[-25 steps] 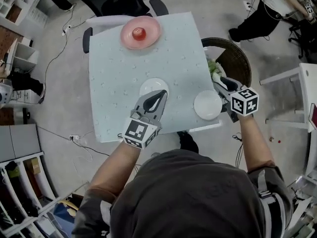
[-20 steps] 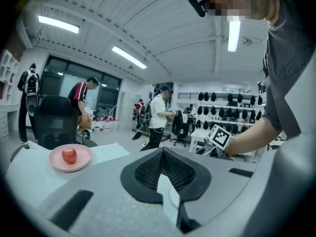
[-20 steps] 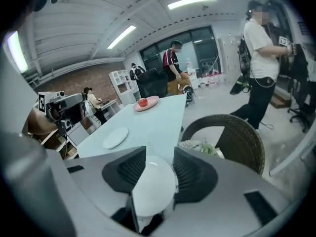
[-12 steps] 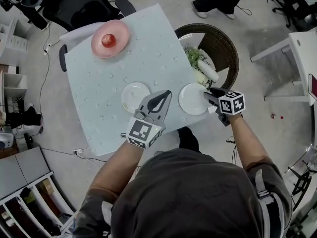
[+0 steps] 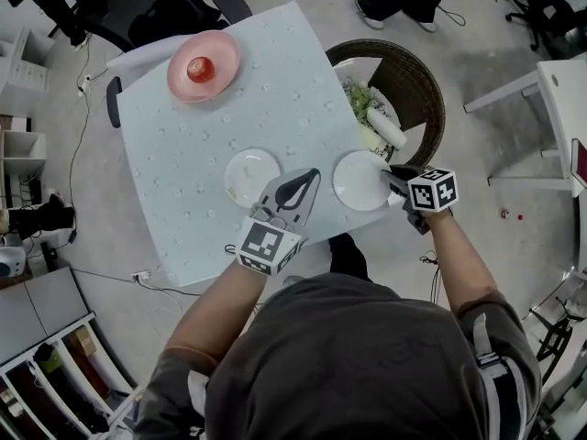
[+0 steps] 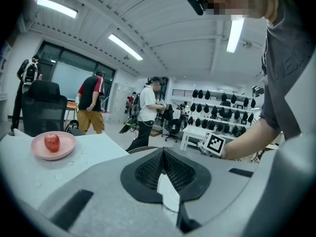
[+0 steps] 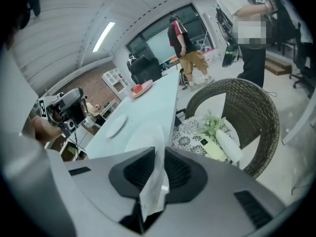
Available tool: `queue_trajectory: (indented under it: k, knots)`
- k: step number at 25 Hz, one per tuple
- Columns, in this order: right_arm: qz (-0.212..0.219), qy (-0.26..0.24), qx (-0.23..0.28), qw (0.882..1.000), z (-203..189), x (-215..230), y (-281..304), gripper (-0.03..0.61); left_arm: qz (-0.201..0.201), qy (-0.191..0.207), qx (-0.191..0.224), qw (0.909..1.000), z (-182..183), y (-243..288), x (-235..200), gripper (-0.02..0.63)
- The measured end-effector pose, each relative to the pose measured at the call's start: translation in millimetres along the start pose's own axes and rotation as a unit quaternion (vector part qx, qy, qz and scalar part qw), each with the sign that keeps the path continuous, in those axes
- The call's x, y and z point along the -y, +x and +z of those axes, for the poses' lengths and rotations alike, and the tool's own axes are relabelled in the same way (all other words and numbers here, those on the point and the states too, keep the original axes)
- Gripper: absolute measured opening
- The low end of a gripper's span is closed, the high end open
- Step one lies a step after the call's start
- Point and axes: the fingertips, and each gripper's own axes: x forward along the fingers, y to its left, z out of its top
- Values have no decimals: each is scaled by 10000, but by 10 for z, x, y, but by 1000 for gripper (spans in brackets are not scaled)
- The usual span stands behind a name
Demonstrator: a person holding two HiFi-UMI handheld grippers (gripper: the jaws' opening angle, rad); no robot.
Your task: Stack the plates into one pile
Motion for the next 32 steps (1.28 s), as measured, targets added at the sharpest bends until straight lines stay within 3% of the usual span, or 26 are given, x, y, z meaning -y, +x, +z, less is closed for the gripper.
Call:
queue_trajectory:
  k: [8,12,16,26,29,32]
  knots:
    - [610,-313,408,9968,827,-543,-132,5,664,-89,286,9973,161,-535,-351,6]
    - [1006,-431,516,9927,1251,-910,82,5,1155,-156,391,9924,159,-939,-584,6]
    - [1471,-687,313,9862,1515,-1411,526,5,1767,-279,452,9828,107,-1429,-826,6]
    - [2183,-888,-691,9694,1339,-2335,1594,5,2988,-553,475,9515,-133,-2596,-1101,6]
    - [2194,-877,-994,9666,1220,-2442,1836,5,3282,-666,485,9410,-238,-2874,-1141,6]
    - [1923,-914,-1196,9697,1143,-2368,2019,9,3498,-767,533,9321,-321,-3088,-1154,6]
